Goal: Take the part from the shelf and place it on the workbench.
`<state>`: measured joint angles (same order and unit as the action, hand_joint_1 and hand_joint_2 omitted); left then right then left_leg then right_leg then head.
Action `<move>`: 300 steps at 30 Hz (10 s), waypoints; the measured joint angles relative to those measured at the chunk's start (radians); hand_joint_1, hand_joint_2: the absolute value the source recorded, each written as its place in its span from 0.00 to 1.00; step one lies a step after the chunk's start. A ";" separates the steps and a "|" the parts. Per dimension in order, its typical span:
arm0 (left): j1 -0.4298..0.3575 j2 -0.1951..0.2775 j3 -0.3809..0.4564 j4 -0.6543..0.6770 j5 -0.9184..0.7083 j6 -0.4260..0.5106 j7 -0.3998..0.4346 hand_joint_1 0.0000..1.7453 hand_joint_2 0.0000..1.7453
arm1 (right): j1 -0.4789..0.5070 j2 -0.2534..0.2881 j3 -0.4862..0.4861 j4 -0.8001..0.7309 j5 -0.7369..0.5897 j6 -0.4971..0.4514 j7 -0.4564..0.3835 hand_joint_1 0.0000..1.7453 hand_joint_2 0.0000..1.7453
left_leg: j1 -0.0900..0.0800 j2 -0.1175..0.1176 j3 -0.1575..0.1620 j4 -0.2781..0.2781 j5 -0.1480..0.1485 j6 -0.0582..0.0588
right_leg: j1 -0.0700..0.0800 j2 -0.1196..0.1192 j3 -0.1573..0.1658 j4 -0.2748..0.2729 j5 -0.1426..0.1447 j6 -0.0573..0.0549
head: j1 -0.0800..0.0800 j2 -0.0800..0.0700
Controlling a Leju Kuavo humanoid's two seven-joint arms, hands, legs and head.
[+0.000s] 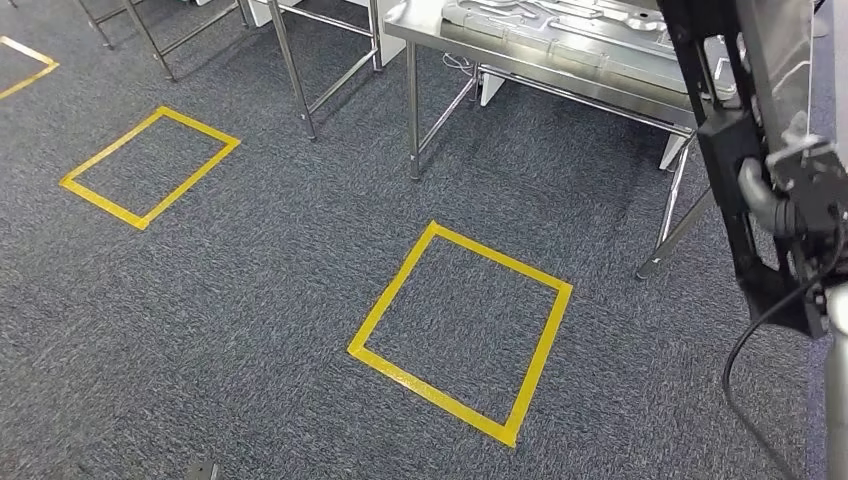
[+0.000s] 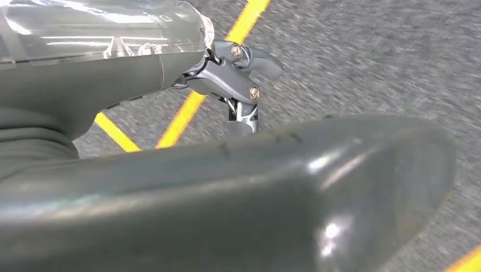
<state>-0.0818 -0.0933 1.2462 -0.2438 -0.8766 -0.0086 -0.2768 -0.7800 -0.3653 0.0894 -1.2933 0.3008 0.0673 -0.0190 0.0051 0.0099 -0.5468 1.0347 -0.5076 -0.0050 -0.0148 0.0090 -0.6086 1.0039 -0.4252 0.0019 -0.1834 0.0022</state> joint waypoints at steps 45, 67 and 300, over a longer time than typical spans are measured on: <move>0.021 0.016 -0.011 0.046 -0.021 -0.004 0.014 0.00 0.00 | -0.507 0.002 0.497 0.487 -0.072 -0.021 0.054 1.00 1.00 | -0.010 -0.005 -0.088 -0.024 0.096 0.040 | 0.013 0.009 0.073 0.011 -0.079 0.005 | 0.000 0.000; 0.027 0.017 -0.012 0.058 -0.023 -0.018 0.014 0.00 0.00 | -0.501 -0.070 0.505 0.415 -0.136 0.026 0.080 1.00 1.00 | 0.009 -0.009 -0.160 0.251 -0.083 -0.015 | -0.003 -0.002 0.047 0.000 -0.050 -0.018 | 0.001 0.000; 0.034 -0.107 0.181 0.001 0.126 0.076 -0.017 0.00 0.00 | 0.766 0.455 -0.543 0.982 0.186 -0.412 0.021 0.00 0.00 | 0.009 0.013 -0.013 0.148 -0.010 -0.020 | 0.011 -0.092 0.017 0.004 -0.020 -0.027 | -0.002 0.000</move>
<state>-0.0478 -0.2006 1.4269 -0.2423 -0.7507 0.0671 -0.2935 -0.0141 0.0895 -0.4536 -0.3117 0.4867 -0.3446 0.0021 0.0138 0.0232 -0.5598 1.1831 -0.5176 -0.0250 -0.0034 -0.0828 -0.5918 1.0078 -0.4449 -0.0250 -0.1858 0.0022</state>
